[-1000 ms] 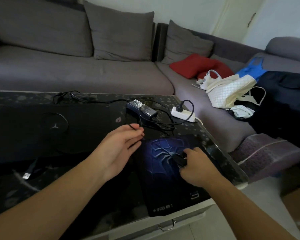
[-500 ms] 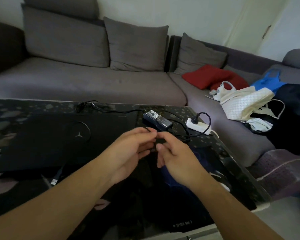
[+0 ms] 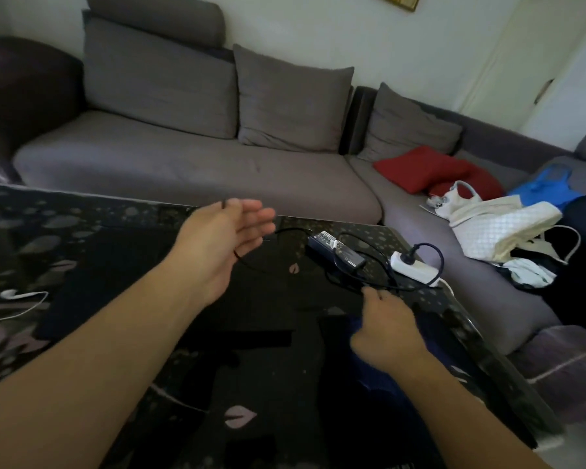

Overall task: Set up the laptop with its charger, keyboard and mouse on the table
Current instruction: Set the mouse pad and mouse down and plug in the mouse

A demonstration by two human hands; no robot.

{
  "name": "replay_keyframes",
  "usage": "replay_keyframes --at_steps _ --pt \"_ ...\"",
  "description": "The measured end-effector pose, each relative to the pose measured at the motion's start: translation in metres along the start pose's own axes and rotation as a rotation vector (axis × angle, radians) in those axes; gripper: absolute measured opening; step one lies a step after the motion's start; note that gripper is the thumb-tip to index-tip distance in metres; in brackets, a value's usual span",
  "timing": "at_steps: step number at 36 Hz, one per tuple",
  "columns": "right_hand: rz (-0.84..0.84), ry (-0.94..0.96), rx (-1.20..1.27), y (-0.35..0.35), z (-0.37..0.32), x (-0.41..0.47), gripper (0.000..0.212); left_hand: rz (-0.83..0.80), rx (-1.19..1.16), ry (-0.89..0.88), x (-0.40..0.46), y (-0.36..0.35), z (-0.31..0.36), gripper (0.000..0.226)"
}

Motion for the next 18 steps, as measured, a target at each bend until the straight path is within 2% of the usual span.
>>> replay_keyframes --at_steps 2,4,7,11,15,18 --pt "0.072 0.199 0.278 0.010 -0.032 0.000 0.074 -0.080 0.110 0.002 -0.007 -0.012 -0.009 0.036" --pt "0.109 0.372 0.547 0.021 -0.063 -0.002 0.077 -0.155 0.148 0.026 -0.014 -0.025 -0.019 0.036" --pt "0.106 0.487 0.742 0.031 -0.094 -0.009 0.061 -0.262 0.190 0.060 -0.023 -0.035 -0.031 0.037" --pt "0.213 0.473 0.854 0.038 -0.102 -0.013 0.015 -0.307 0.155 0.088 -0.027 -0.031 -0.031 0.037" --pt "0.287 0.404 0.757 0.032 -0.087 -0.012 0.035 -0.269 -0.026 0.134 -0.022 -0.020 -0.028 0.031" --pt "0.323 0.239 0.631 0.020 -0.058 -0.006 0.026 -0.143 -0.204 0.143 -0.010 -0.001 -0.021 0.024"
Point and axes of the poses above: each hand's wrist, its own x-axis towards the middle knuckle, its own y-axis out of the back of the hand, z = x × y, the point moved 4 cm from there along x, towards the middle knuckle, and after that the axes turned 6 degrees about y, right-handed, at the moved point
